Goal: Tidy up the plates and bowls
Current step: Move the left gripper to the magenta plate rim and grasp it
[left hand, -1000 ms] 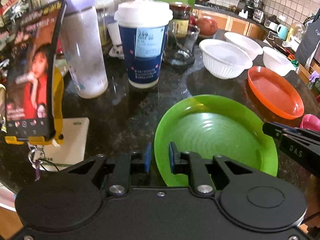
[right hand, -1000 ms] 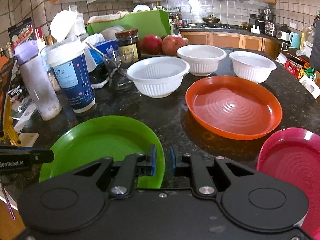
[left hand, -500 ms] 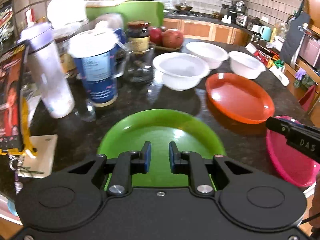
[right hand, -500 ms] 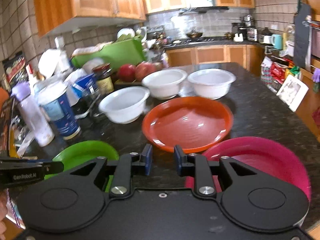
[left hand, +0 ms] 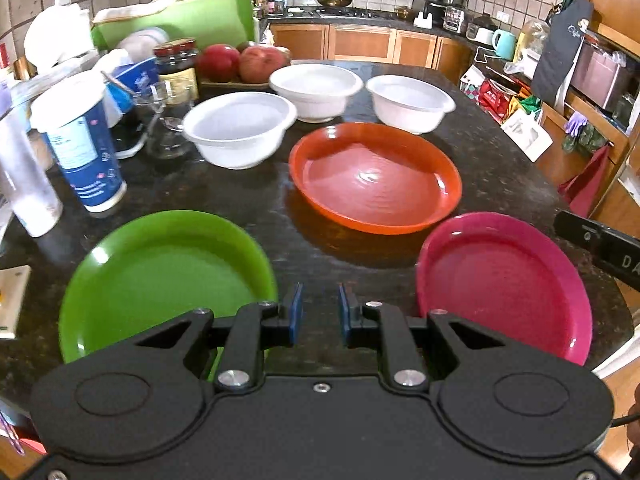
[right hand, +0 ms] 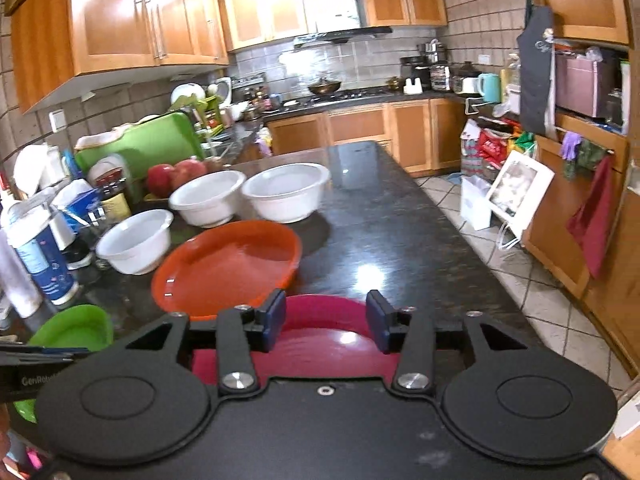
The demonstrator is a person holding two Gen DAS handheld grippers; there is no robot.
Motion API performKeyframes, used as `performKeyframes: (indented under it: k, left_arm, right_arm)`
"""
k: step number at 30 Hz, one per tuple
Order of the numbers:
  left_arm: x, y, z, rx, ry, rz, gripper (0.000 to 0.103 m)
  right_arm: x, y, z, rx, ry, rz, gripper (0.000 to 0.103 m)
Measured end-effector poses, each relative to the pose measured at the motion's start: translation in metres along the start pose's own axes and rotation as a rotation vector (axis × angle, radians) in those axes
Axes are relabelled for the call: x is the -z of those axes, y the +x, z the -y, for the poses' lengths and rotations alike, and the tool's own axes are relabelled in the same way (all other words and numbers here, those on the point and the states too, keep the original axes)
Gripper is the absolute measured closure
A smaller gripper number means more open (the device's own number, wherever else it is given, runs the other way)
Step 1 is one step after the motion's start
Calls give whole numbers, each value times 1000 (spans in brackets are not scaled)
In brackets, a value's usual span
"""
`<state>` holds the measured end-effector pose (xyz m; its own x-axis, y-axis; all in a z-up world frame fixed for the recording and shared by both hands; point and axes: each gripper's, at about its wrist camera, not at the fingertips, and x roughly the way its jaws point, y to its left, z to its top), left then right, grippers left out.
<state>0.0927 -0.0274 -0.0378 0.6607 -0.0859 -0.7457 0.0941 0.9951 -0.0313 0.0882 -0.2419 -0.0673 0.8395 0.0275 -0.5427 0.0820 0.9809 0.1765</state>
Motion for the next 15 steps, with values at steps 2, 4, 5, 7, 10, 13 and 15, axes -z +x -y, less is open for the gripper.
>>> performKeyframes:
  k: [2, 4, 5, 7, 10, 13, 15]
  left_arm:
    - [1, 4, 11, -2, -4, 0, 77]
    - [1, 7, 21, -6, -10, 2, 76]
    - [2, 8, 26, -9, -12, 3, 72]
    - [3, 10, 34, -13, -16, 4, 69]
    - [6, 11, 45, -11, -28, 2, 69]
    - [7, 12, 50, -13, -59, -5, 69]
    - [8, 14, 53, -27, -86, -5, 69]
  right_arm:
    - [0, 0, 13, 11, -5, 7, 50]
    - [0, 0, 24, 19, -10, 19, 46]
    - [1, -1, 30, 23, -11, 29, 44]
    - [4, -3, 40, 29, -14, 48, 41]
    - [8, -5, 52, 38, -33, 78, 40]
    - [9, 1, 58, 30, -77, 76, 40]
    - [10, 4, 61, 20, -97, 66, 40]
